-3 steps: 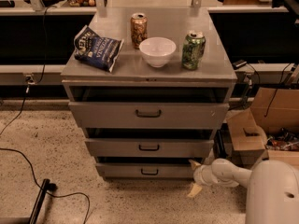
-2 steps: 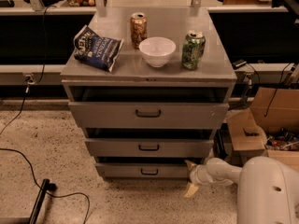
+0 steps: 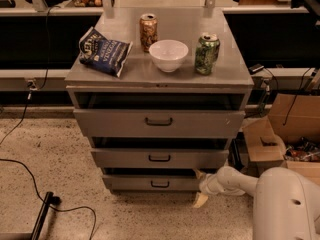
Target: Open bottom drawer
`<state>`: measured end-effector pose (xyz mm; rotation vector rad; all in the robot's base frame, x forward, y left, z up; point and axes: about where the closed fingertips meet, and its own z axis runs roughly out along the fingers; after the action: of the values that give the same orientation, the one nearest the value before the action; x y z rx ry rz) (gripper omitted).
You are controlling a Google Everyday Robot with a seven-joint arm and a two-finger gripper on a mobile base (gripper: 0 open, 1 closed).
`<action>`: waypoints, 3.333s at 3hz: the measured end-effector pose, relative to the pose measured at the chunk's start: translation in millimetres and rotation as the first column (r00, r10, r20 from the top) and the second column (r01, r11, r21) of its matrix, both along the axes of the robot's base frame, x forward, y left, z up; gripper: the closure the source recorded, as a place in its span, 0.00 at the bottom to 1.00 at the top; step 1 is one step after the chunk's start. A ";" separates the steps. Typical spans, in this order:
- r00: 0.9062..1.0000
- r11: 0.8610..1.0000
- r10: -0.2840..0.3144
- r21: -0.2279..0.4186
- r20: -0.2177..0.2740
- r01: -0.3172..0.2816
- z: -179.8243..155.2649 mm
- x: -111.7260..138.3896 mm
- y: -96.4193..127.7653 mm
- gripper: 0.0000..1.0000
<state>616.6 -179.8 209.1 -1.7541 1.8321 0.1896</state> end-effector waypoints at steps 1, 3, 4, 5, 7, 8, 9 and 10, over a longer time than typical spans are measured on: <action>1.000 1.000 0.011 -0.008 -0.025 -0.012 -10.8 8.4 3.0 0.00; 0.999 0.999 -0.034 -0.005 -0.025 0.034 -23.6 28.2 -8.7 0.10; 1.000 1.000 -0.026 -0.011 -0.013 0.026 -20.0 29.5 -7.3 0.29; 0.999 1.000 -0.001 -0.015 -0.038 0.001 -22.8 24.6 -4.5 0.50; 0.991 0.995 0.069 0.078 -0.113 -0.060 -4.5 -15.9 1.4 0.40; 0.962 0.984 0.135 0.143 -0.237 -0.103 0.4 -67.5 6.6 0.39; 0.924 0.973 0.200 0.176 -0.327 -0.148 4.4 -107.9 20.2 0.39; 0.921 0.958 0.257 0.200 -0.292 -0.204 28.2 -123.1 25.9 0.21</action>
Offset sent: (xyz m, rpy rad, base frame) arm 0.0357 -0.0111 -0.0327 -0.0243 0.0449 -0.0304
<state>493.5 -153.9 237.2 -1.9015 1.7538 0.7366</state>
